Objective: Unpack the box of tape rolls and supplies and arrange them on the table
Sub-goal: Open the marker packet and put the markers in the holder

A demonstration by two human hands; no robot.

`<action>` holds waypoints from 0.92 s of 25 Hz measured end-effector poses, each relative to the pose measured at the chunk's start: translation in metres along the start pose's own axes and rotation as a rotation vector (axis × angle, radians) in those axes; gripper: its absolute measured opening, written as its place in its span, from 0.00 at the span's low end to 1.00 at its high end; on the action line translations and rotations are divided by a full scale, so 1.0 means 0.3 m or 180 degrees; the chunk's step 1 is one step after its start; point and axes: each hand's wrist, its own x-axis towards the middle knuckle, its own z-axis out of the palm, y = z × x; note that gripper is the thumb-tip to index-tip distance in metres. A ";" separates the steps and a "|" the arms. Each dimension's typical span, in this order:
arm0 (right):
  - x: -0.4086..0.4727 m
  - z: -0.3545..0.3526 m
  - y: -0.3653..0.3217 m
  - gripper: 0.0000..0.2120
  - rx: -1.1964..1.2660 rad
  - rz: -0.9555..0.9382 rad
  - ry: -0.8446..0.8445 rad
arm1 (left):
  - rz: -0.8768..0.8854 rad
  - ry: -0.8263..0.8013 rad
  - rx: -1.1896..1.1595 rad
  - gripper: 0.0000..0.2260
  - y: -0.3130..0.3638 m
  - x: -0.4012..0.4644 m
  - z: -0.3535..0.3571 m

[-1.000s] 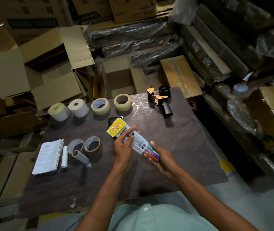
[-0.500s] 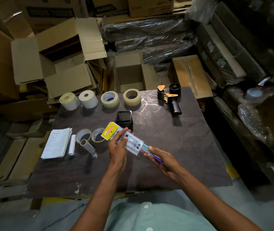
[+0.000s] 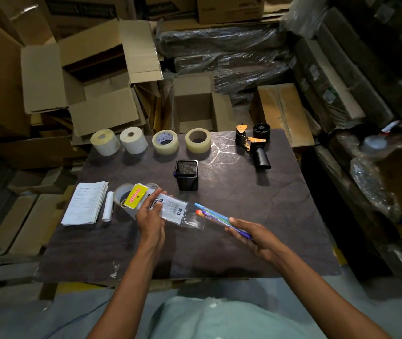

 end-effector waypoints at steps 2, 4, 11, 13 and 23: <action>0.006 -0.007 -0.020 0.12 0.0019 -0.0022 0.0057 | -0.0040 0.0012 0.0022 0.18 -0.012 0.002 -0.016; 0.019 0.003 -0.040 0.11 0.0048 -0.0141 0.0114 | -0.0186 -0.0014 0.0095 0.17 -0.032 0.007 -0.031; 0.098 0.131 -0.161 0.08 -0.0164 -0.0868 0.0067 | -0.0533 -0.0139 0.0248 0.16 -0.104 -0.002 -0.037; 0.140 0.182 -0.206 0.07 -0.0294 -0.1070 0.0060 | -0.0653 -0.0224 0.0363 0.16 -0.121 -0.001 -0.038; 0.383 0.375 -0.347 0.09 -0.2614 -0.1669 0.0506 | -0.1030 -0.1027 0.0998 0.13 -0.156 0.017 -0.034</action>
